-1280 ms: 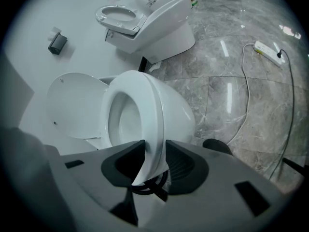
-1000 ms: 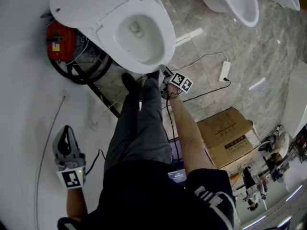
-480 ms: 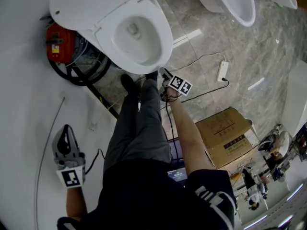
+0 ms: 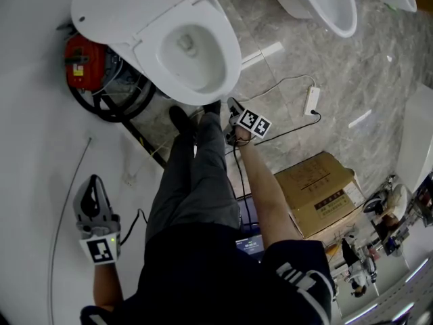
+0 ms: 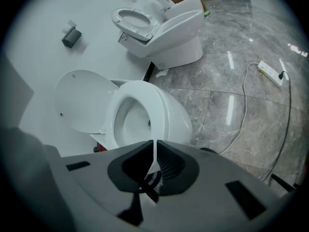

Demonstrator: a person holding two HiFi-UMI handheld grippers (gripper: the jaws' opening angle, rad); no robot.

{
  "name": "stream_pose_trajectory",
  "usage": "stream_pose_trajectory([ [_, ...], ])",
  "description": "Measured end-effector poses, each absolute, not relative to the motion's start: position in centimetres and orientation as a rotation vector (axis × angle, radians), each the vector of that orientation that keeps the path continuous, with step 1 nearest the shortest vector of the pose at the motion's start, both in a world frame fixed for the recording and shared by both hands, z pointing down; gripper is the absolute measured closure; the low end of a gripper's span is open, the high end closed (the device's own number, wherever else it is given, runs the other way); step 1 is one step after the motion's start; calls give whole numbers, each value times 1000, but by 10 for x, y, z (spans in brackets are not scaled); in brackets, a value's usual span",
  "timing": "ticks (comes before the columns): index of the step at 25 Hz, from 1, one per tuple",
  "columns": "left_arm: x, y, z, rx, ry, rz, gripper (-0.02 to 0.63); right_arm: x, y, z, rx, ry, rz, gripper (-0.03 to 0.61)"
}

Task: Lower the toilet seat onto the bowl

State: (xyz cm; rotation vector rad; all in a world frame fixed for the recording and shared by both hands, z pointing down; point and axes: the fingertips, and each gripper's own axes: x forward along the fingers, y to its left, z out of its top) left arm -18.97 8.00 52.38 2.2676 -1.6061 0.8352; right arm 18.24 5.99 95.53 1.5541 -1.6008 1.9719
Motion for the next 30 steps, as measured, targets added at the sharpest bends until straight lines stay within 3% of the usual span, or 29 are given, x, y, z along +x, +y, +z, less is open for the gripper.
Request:
stream_pose_trajectory([
  [8, -189, 81, 522, 2272, -1608, 840, 589, 184, 58, 950, 1545, -1616, 1927, 558],
  [16, -184, 77, 510, 2291, -1627, 796, 589, 179, 51, 909, 1449, -1790, 1599, 558],
  [30, -173, 64, 467, 2358, -1687, 671, 589, 166, 16, 759, 1404, -2120, 1040, 558],
])
